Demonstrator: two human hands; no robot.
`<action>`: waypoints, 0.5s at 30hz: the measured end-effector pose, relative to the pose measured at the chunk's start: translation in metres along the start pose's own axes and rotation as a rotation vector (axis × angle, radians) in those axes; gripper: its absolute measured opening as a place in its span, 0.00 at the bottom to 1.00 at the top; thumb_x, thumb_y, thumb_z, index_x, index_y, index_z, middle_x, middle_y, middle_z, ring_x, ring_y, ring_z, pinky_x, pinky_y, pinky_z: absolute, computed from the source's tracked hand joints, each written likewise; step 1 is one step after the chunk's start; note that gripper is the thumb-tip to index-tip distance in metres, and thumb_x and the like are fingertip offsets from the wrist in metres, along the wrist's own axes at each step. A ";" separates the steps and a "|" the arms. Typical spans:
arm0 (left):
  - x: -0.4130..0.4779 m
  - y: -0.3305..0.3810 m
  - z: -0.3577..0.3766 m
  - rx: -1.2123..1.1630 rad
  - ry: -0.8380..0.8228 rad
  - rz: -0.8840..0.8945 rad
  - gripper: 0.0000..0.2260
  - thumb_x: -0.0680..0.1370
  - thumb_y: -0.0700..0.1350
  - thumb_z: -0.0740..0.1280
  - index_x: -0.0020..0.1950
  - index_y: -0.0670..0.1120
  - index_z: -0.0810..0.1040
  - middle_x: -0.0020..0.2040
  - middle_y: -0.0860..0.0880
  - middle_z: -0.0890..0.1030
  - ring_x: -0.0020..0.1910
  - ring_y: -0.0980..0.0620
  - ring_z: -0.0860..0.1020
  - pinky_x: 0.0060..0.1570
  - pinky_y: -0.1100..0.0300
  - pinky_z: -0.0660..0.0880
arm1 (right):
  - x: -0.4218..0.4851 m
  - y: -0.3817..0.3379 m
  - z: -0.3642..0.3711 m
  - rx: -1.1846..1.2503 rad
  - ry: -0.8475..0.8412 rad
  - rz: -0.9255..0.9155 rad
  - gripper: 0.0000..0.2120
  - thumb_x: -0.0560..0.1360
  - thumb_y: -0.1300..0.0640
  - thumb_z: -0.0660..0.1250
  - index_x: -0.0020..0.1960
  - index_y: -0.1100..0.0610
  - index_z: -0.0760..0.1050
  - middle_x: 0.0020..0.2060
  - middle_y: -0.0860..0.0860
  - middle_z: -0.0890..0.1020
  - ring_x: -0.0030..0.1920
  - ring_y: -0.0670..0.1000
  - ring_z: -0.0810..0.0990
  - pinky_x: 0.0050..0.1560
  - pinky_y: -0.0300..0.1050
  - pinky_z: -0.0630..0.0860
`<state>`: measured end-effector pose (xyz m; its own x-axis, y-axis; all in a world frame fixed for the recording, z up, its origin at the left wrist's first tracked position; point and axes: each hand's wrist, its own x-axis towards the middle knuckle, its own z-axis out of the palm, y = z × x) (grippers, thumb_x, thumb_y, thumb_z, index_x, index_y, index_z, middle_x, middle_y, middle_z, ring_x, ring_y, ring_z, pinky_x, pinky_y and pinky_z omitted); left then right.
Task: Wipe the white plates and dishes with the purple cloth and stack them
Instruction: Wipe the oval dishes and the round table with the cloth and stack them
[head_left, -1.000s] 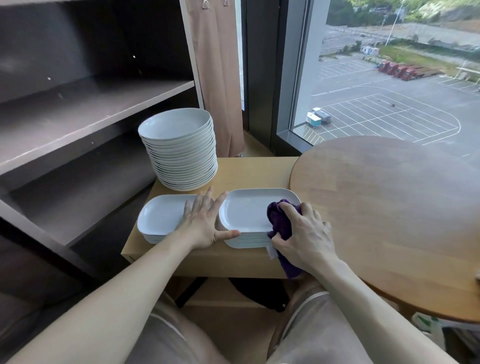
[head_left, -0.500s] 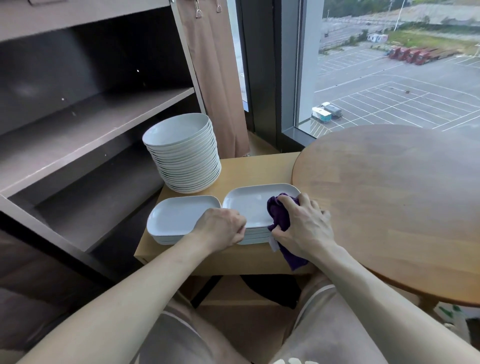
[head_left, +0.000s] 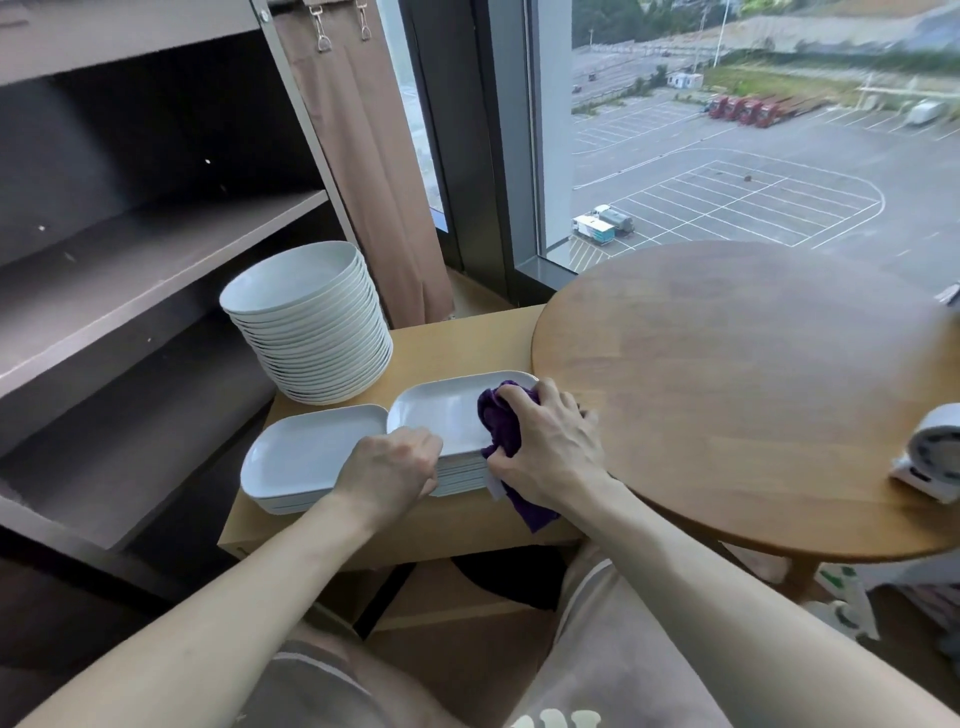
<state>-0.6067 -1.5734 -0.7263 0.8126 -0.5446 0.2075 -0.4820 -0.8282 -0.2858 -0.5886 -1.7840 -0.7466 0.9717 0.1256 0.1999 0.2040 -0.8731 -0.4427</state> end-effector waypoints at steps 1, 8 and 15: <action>0.000 -0.002 0.000 -0.022 0.027 -0.017 0.17 0.57 0.35 0.81 0.30 0.44 0.72 0.27 0.49 0.71 0.23 0.50 0.69 0.18 0.64 0.61 | 0.000 -0.001 0.000 0.008 0.003 -0.001 0.26 0.70 0.39 0.67 0.66 0.43 0.67 0.61 0.50 0.71 0.58 0.56 0.73 0.59 0.56 0.67; 0.004 -0.012 0.005 -0.162 0.131 -0.140 0.17 0.63 0.31 0.79 0.36 0.42 0.72 0.34 0.47 0.72 0.33 0.45 0.74 0.23 0.63 0.59 | 0.000 0.000 -0.001 0.024 0.045 -0.014 0.26 0.70 0.39 0.68 0.65 0.44 0.67 0.59 0.51 0.72 0.55 0.56 0.72 0.56 0.56 0.68; -0.003 -0.028 0.002 -0.301 0.188 -0.358 0.12 0.71 0.32 0.74 0.39 0.40 0.72 0.38 0.46 0.75 0.42 0.41 0.75 0.28 0.53 0.71 | -0.002 0.000 0.000 0.020 0.038 -0.023 0.26 0.70 0.40 0.68 0.66 0.44 0.67 0.60 0.51 0.71 0.57 0.56 0.72 0.57 0.57 0.68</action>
<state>-0.5950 -1.5486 -0.7206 0.8846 -0.2105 0.4161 -0.2791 -0.9539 0.1108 -0.5904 -1.7841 -0.7472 0.9617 0.1274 0.2428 0.2290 -0.8604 -0.4553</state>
